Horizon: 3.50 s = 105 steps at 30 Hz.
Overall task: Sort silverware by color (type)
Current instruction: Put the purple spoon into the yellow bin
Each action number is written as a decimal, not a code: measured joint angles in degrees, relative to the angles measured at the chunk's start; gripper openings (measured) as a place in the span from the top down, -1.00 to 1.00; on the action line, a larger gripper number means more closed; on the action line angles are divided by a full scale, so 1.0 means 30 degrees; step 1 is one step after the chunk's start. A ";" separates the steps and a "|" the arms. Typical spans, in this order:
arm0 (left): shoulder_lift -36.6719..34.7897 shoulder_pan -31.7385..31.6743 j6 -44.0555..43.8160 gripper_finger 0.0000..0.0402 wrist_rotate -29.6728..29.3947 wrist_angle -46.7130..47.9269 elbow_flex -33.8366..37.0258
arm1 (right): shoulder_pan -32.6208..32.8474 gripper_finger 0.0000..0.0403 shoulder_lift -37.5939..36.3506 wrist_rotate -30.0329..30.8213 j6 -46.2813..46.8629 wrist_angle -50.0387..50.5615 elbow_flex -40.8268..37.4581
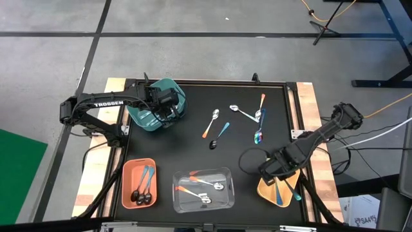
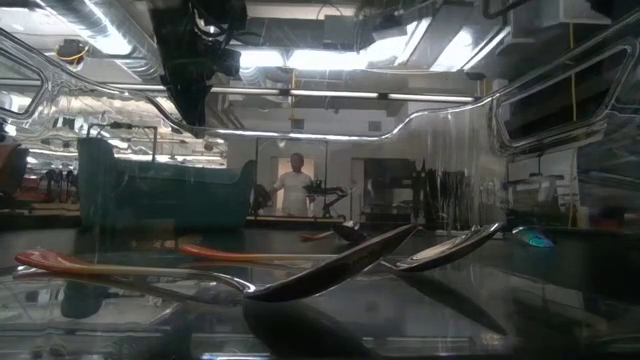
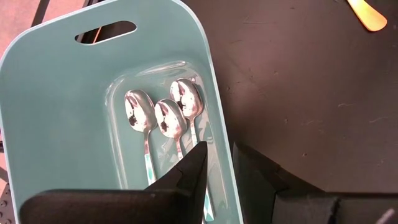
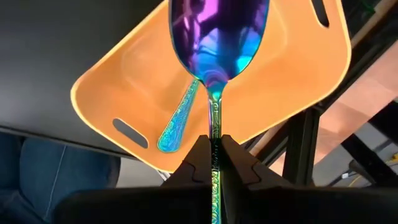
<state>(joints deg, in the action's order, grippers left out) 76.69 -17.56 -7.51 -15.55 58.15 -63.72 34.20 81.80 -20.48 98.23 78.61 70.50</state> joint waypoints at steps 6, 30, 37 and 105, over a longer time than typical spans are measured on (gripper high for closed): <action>0.0000 0.0000 0.0000 0.64 0.0000 -0.0004 0.0000 | 0.1160 1.00 0.0000 0.0191 0.2289 0.0005 0.0000; 0.0001 -0.0001 0.0051 0.64 0.0000 -0.0299 0.0000 | 0.3347 1.00 0.0207 0.1198 0.7245 0.0253 0.0000; 0.0007 0.0000 0.0058 0.64 -0.0004 -0.0321 0.0000 | 0.3358 1.00 0.0581 0.1834 0.7245 -0.0279 0.0000; 0.0007 0.0000 0.0073 0.64 0.0000 -0.0583 0.0000 | 0.3344 1.00 0.0590 0.2147 0.8163 -0.6392 -0.5056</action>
<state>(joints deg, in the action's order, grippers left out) 76.71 -17.56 -7.29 -15.55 56.40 -63.72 44.23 83.57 -14.04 122.72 59.44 55.33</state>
